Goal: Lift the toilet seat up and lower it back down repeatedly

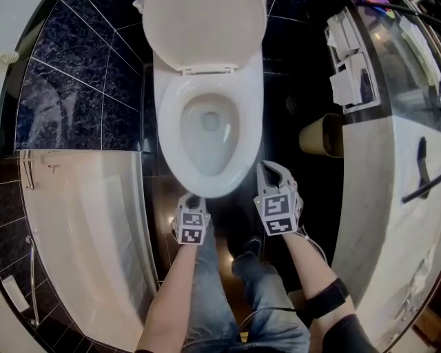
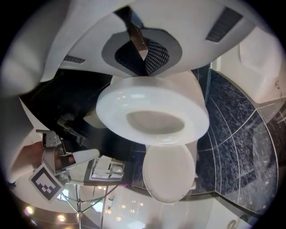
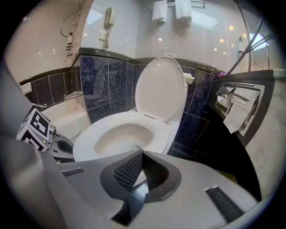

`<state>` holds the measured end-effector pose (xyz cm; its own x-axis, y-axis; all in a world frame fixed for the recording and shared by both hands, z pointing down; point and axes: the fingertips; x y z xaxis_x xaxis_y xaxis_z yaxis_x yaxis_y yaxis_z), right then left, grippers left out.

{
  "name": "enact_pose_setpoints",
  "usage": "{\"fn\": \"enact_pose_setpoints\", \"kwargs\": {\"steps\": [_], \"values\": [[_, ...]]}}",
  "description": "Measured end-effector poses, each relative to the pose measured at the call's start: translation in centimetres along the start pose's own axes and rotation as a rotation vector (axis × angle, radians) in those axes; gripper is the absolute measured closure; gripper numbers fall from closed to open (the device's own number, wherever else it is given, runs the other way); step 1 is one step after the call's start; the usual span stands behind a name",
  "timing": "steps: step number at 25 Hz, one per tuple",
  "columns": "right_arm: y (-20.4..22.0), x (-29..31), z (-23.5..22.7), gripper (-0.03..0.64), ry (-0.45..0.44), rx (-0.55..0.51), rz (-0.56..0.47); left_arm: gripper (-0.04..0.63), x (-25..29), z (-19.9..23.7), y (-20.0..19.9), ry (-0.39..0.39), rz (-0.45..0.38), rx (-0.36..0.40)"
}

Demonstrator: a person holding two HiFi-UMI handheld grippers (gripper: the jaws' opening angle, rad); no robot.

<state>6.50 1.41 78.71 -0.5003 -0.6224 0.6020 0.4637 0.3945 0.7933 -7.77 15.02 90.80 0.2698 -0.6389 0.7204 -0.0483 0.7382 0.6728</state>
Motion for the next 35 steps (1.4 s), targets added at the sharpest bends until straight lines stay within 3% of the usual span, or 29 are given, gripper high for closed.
{"fn": "enact_pose_setpoints", "kwargs": {"steps": [2, 5, 11, 18, 28, 35], "values": [[0.1, 0.1, 0.0, 0.6, -0.001, 0.0, 0.0, 0.606, -0.1, 0.3, 1.8, -0.017, 0.031, -0.023], [0.0, 0.1, 0.0, 0.6, -0.005, 0.0, -0.003, 0.604, -1.3, 0.6, 2.1, -0.026, 0.014, -0.026], [-1.7, -1.0, 0.1, 0.6, -0.01, 0.0, -0.003, 0.604, -3.6, 1.8, -1.8, -0.043, -0.049, -0.017], [-8.5, -6.5, 0.2, 0.598, -0.03, 0.029, -0.024, 0.604, -11.1, 1.1, -12.8, -0.055, -0.151, 0.023], [-25.5, -17.5, -1.4, 0.598, -0.084, 0.036, -0.163, 0.604, -26.3, -0.9, -32.0, -0.073, -0.347, 0.074], [-33.1, -25.2, -2.6, 0.598, -0.097, 0.033, -0.253, 0.604, -35.5, -2.9, -39.2, -0.044, -0.418, 0.104]]}}
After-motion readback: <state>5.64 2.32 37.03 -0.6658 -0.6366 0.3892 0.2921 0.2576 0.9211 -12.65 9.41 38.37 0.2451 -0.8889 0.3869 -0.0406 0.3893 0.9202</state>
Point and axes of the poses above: the fingertips, and each gripper's own axes: x forward along the fingers, z to its left, y out of its underside, and after that the axes turned 8 degrees about -z, right-handed
